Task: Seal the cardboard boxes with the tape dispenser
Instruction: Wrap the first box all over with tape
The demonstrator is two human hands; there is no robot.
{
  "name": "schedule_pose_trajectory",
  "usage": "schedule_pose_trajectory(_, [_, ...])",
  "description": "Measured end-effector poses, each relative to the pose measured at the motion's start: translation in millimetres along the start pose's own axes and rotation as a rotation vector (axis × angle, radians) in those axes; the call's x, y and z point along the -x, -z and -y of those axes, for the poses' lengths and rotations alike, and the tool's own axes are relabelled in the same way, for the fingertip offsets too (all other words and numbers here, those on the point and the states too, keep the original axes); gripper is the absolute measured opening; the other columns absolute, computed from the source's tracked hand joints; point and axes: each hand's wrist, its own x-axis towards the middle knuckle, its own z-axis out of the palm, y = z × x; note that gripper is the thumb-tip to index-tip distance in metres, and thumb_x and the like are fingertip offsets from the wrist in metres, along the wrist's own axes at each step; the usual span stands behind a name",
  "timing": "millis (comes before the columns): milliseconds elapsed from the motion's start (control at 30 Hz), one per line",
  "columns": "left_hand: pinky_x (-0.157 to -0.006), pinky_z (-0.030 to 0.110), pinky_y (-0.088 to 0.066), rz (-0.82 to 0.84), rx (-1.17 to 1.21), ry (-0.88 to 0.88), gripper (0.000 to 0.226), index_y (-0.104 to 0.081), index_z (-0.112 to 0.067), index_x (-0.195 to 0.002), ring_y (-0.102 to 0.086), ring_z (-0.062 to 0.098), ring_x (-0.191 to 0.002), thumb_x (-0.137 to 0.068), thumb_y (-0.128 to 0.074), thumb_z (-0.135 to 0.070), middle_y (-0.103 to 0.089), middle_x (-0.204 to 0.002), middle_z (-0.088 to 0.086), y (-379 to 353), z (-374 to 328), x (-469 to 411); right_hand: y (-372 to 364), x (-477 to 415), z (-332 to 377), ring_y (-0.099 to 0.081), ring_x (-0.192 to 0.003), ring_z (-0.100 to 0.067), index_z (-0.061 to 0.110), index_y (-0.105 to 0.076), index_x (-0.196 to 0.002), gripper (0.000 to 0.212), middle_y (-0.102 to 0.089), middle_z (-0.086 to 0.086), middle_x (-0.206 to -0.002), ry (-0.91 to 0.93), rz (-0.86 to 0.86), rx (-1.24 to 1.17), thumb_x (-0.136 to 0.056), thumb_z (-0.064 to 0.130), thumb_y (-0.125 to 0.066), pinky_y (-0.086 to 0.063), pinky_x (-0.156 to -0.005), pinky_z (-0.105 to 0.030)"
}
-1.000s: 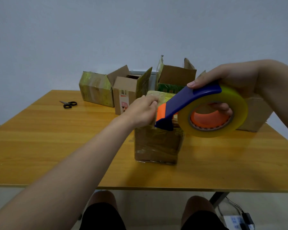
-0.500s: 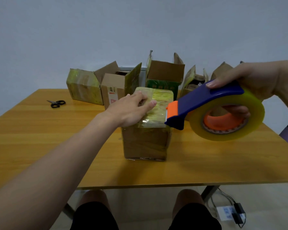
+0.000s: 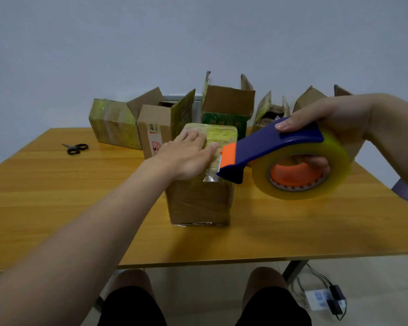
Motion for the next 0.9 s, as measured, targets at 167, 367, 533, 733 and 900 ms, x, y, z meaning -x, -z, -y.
schedule_pose_trajectory(167, [-0.124,0.061,-0.007,0.01,-0.06,-0.03,0.09,-0.002,-0.038,-0.165,0.008,0.019,-0.16,-0.089,-0.001,-0.086,0.002,-0.175,-0.003,1,-2,3,7,12,-12,-0.067,-0.059,-0.023,0.011,-0.075,-0.115,0.055,-0.069,-0.014,-0.068,-0.009,0.0,-0.024,-0.085,0.057,-0.073,-0.058,-0.061,-0.036])
schedule_pose_trajectory(367, [-0.126,0.061,-0.009,0.015,-0.056,-0.009,0.117,-0.002,-0.043,-0.164,0.005,0.019,-0.161,-0.064,0.007,-0.104,0.0,-0.175,-0.002,4,-6,8,11,16,-24,-0.068,-0.061,-0.021,0.012,-0.075,-0.116,0.045,-0.071,-0.011,-0.07,0.032,0.066,-0.101,-0.095,0.049,-0.063,-0.058,-0.064,-0.037])
schedule_pose_trajectory(533, [-0.126,0.061,-0.01,0.028,-0.071,0.003,0.125,-0.002,-0.045,-0.164,0.003,0.022,-0.161,-0.057,0.007,-0.108,0.001,-0.175,0.0,4,-8,9,14,16,-32,-0.071,-0.067,-0.023,0.01,-0.069,-0.127,0.05,-0.075,-0.012,-0.08,0.022,0.092,-0.203,-0.093,0.047,-0.066,-0.059,-0.068,-0.038])
schedule_pose_trajectory(733, [-0.126,0.061,-0.009,0.035,-0.061,0.01,0.13,-0.002,-0.046,-0.163,0.004,0.02,-0.161,-0.051,0.007,-0.111,0.002,-0.175,-0.002,4,-9,7,14,26,-31,-0.068,-0.061,-0.025,0.009,-0.076,-0.11,0.046,-0.07,-0.016,-0.072,-0.068,0.044,-0.12,-0.089,0.049,-0.068,-0.058,-0.066,-0.038])
schedule_pose_trajectory(900, [-0.126,0.062,-0.01,0.027,-0.068,0.01,0.128,-0.003,-0.046,-0.163,0.005,0.021,-0.161,-0.052,0.01,-0.11,0.002,-0.175,-0.002,3,-9,6,5,22,-9,-0.062,-0.05,-0.023,0.01,-0.08,-0.097,0.039,-0.064,-0.015,-0.061,-0.118,-0.055,0.004,-0.085,0.043,-0.065,-0.056,-0.054,-0.034])
